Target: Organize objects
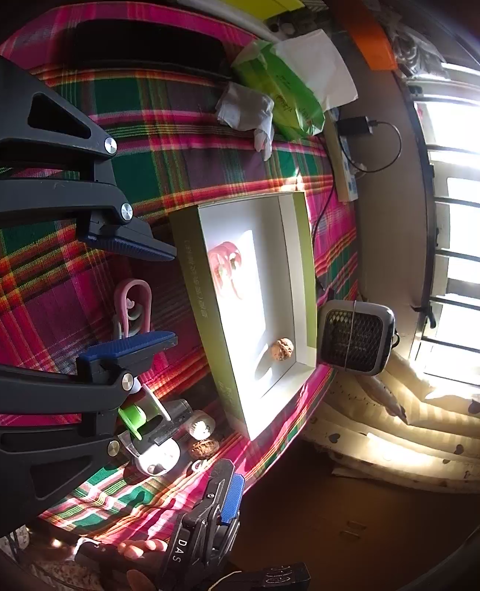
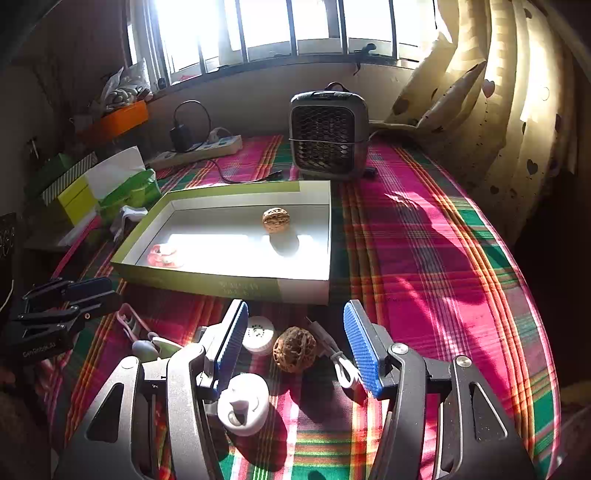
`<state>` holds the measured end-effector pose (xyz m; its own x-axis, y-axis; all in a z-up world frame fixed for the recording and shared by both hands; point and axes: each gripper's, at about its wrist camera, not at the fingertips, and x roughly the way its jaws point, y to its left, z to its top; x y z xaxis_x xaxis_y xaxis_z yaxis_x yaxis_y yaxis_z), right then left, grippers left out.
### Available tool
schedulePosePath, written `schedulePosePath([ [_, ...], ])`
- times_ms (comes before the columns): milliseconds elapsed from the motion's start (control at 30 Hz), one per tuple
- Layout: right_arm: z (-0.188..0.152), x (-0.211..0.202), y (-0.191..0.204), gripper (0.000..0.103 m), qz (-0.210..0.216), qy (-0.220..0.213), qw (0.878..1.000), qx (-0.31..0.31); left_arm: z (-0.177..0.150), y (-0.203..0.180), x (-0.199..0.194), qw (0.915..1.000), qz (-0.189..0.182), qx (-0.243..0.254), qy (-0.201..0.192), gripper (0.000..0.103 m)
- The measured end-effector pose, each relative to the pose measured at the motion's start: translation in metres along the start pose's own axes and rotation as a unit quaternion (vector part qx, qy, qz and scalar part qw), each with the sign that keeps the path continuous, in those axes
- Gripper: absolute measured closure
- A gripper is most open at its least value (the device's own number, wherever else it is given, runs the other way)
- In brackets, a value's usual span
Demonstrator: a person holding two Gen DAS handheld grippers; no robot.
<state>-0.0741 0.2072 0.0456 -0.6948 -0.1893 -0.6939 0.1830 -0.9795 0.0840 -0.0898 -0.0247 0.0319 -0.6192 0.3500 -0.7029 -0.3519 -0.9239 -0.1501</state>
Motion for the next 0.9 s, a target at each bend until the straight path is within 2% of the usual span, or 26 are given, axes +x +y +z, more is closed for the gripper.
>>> schedulePosePath([
  [133, -0.012, -0.003, -0.004, 0.048, -0.030, 0.002, 1.000, -0.010, -0.002, 0.001, 0.008, 0.9999, -0.001, 0.004, 0.012, 0.065],
  [400, -0.023, 0.005, -0.018, 0.048, -0.031, 0.023, 0.999, 0.012, -0.008, 0.000, 0.015, 0.9995, -0.010, 0.007, 0.028, 0.065],
  [633, -0.021, 0.010, -0.025, 0.048, -0.036, 0.024, 0.999, 0.018, -0.013, -0.001, 0.014, 0.9991, -0.020, 0.007, 0.037, 0.065],
  [900, -0.025, 0.016, -0.031, 0.048, -0.046, 0.040, 0.998, 0.002, -0.020, -0.004, 0.008, 0.9987, -0.024, 0.011, 0.044, 0.065],
])
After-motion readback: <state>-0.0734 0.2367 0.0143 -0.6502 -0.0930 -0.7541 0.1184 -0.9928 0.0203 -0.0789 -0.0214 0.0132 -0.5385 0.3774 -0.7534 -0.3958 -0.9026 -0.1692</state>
